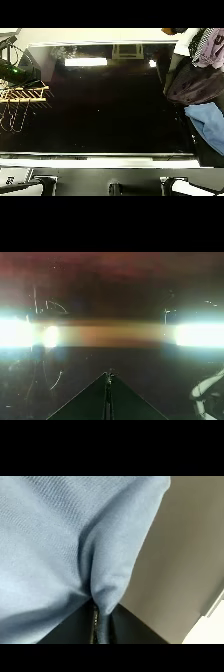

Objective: Fold the clothes and pants, and hang the long-sleeved shirts on hangers.

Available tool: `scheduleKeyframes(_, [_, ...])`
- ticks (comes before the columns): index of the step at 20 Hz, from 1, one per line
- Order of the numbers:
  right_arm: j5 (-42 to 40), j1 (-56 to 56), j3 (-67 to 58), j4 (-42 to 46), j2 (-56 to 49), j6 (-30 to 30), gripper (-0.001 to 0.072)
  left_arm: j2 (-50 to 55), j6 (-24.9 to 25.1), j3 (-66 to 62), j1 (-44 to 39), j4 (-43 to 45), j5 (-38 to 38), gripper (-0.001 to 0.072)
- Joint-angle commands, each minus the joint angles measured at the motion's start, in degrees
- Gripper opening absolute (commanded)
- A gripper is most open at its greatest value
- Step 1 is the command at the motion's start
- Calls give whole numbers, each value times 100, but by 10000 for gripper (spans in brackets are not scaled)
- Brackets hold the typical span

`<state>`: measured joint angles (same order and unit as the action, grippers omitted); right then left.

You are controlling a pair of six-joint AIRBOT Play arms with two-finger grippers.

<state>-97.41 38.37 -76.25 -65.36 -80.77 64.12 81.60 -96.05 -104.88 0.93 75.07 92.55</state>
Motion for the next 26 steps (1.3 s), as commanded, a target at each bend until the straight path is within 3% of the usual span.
scheduleKeyframes(1, [107,2,332,160,7,24,27,0,2,2,4,0,-2,15])
scheduleKeyframes(4, [138,2,415,321,4,22,35,0,0,2,4,0,-2,15])
scheduleKeyframes(6, [92,2,420,616,4,22,212,0,2,2,4,0,-2,15])
scheduleKeyframes(7, [37,7,420,671,4,24,259,0,0,2,4,0,-2,15])
scheduleKeyframes(8, [-31,7,420,667,4,24,262,0,0,2,4,0,-2,15])
scheduleKeyframes(11, [-199,0,417,649,15,146,488,2,-2,2,4,2,-2,16])
scheduleKeyframes(13, [-31,0,396,391,144,153,474,2,0,2,4,2,-2,16])
scheduleKeyframes(15, [614,-11,284,-616,411,439,250,13,2,31,4,2,-9,16])
scheduleKeyframes(17, [1670,-33,238,-2540,820,918,95,-2,2,225,4,2,-33,15])
scheduleKeyframes(18, [2079,-151,238,-3316,997,1154,61,-35,4,378,-7,2,-81,15])
scheduleKeyframes(20, [2358,-761,240,-4072,1329,1554,25,-249,7,874,-52,4,-326,15])
scheduleKeyframes(26, [2356,-3268,240,-4002,2162,1799,27,-1410,24,2444,-256,4,-946,16])
